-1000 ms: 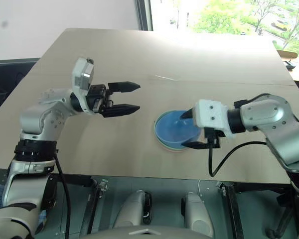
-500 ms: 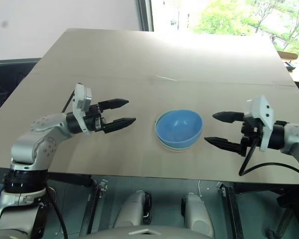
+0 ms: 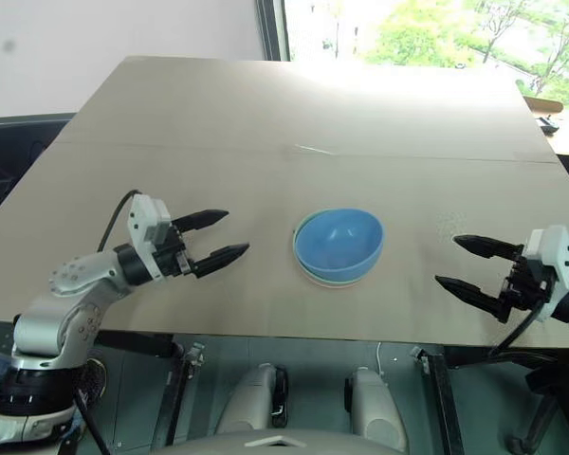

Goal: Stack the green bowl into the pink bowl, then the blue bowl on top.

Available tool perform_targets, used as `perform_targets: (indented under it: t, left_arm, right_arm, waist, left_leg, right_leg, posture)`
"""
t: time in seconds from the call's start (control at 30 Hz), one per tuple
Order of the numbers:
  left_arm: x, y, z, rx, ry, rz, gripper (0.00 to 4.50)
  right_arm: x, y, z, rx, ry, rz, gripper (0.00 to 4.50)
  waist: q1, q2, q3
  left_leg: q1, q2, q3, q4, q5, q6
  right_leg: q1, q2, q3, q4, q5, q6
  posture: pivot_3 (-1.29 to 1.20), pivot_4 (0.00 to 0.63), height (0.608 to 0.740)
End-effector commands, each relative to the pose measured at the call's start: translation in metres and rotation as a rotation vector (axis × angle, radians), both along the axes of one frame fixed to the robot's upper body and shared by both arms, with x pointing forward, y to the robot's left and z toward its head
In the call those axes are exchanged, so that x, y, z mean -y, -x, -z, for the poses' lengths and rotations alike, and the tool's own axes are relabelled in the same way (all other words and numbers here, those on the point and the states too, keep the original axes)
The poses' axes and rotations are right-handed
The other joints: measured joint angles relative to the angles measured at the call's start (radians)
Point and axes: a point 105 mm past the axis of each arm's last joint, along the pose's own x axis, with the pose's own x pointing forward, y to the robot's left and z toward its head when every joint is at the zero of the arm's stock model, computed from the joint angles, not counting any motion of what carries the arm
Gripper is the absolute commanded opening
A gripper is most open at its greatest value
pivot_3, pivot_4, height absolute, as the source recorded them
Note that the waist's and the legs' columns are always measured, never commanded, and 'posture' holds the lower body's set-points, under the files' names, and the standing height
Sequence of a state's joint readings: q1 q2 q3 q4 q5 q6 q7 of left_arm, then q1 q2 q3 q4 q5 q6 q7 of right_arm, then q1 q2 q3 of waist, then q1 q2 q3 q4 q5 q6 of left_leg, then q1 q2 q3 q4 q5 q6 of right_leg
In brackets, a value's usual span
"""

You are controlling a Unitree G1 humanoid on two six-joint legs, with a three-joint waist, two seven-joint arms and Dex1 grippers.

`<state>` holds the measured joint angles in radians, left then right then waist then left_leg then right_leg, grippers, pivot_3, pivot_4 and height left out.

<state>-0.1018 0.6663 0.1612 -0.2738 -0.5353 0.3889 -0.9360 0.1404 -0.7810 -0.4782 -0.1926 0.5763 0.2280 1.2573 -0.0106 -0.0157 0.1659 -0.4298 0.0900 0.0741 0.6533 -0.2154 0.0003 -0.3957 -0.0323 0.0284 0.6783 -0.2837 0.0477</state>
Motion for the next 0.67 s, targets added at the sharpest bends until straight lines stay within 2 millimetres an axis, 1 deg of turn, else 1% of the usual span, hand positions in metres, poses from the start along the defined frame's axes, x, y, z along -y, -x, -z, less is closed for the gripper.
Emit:
perform_targets:
  t: [0.03, 0.17, 0.33, 0.47, 0.67]
  left_arm:
    - [-0.003, 0.004, -0.017, 0.097, -0.024, 0.023, 4.5]
    - [-0.003, 0.001, -0.023, 0.132, 0.0, 0.02, 4.5]
    - [0.0, 0.004, -0.028, 0.17, 0.026, 0.048, 4.5]
    - [0.001, 0.004, -0.029, 0.181, 0.046, 0.059, 4.5]
    - [0.003, 0.004, -0.027, 0.18, 0.032, 0.071, 4.5]
  right_arm:
    - [0.004, 0.006, -0.008, 0.059, 0.052, -0.045, 4.05]
    - [0.003, 0.009, -0.011, 0.079, 0.052, -0.077, 4.05]
    - [0.003, 0.016, -0.01, 0.075, 0.048, -0.112, 4.05]
    - [0.002, 0.014, -0.015, 0.104, 0.018, -0.104, 4.05]
    - [0.001, 0.013, -0.016, 0.107, 0.016, -0.102, 4.05]
  waist:
    - [0.001, 0.0, 0.0]
    - [0.002, 0.0, 0.0]
    - [0.003, 0.0, 0.0]
    - [0.003, 0.0, 0.0]
    - [0.002, 0.0, 0.0]
  left_leg:
    - [0.0, 0.0, 0.0, 0.0, 0.0, 0.0]
    - [0.0, 0.0, 0.0, 0.0, 0.0, 0.0]
    - [0.0, 0.0, 0.0, 0.0, 0.0, 0.0]
    - [0.0, 0.0, 0.0, 0.0, 0.0, 0.0]
    - [0.0, 0.0, 0.0, 0.0, 0.0, 0.0]
  right_leg:
    - [0.0, 0.0, 0.0, 0.0, 0.0, 0.0]
    - [0.0, 0.0, 0.0, 0.0, 0.0, 0.0]
    - [0.0, 0.0, 0.0, 0.0, 0.0, 0.0]
    - [0.0, 0.0, 0.0, 0.0, 0.0, 0.0]
    - [0.0, 0.0, 0.0, 0.0, 0.0, 0.0]
  posture:
    - [0.0, 0.15, 0.74]
    - [0.0, 0.15, 0.74]
    - [0.0, 0.15, 0.74]
    - [0.0, 0.15, 0.74]
    - [0.0, 0.15, 0.74]
